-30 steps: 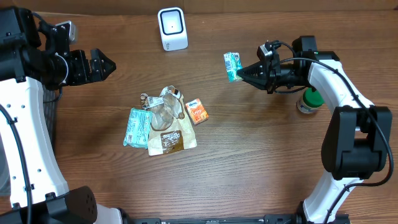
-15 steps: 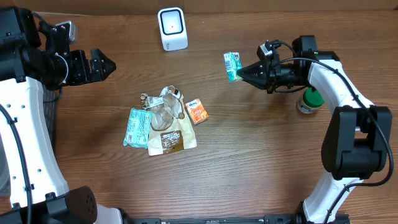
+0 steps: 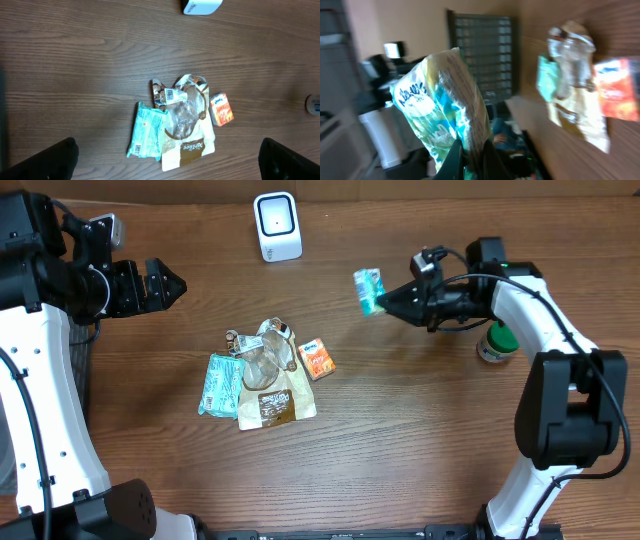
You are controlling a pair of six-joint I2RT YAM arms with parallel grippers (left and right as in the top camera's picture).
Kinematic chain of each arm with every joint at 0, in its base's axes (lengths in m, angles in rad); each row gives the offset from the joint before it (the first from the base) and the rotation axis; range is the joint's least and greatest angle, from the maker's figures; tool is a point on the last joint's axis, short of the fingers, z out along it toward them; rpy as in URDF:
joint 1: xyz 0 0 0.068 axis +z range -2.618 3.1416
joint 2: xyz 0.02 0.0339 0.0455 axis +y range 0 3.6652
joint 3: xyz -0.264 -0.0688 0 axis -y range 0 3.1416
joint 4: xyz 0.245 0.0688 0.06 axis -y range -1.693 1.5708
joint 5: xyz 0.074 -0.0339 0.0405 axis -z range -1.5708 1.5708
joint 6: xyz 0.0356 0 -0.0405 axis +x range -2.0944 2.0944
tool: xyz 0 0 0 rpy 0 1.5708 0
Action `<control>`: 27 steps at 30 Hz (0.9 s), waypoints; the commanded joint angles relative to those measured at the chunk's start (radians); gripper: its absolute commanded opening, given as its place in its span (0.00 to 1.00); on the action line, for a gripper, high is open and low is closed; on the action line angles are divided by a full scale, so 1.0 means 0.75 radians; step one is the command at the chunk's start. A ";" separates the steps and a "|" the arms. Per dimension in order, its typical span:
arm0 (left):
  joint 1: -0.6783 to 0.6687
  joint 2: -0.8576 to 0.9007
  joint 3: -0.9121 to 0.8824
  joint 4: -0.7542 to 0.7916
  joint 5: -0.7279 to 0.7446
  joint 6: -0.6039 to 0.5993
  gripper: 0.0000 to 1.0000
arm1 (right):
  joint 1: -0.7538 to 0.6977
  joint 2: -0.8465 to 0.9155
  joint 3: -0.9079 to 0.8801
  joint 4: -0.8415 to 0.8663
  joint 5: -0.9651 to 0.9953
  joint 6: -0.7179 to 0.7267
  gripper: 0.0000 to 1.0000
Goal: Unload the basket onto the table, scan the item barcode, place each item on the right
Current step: 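Lift the teal tissue pack and carry it toward the right, then hold the teal tissue pack in front of the white scanner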
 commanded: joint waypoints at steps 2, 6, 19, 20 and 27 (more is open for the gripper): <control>-0.010 -0.015 0.007 0.000 -0.006 0.030 0.99 | 0.098 -0.025 0.030 -0.007 0.435 0.110 0.04; -0.010 -0.015 0.007 -0.001 -0.006 0.030 0.99 | 0.183 -0.025 0.181 -0.163 0.830 0.120 0.04; -0.010 -0.015 0.007 -0.001 -0.005 0.030 1.00 | 0.501 0.011 0.989 -0.138 2.041 0.165 0.04; -0.010 -0.015 0.007 -0.001 -0.006 0.030 0.99 | 0.523 0.014 0.988 -0.086 2.095 0.135 0.04; -0.010 -0.015 0.007 -0.001 -0.005 0.030 1.00 | 0.664 0.204 0.985 0.364 2.400 -0.105 0.04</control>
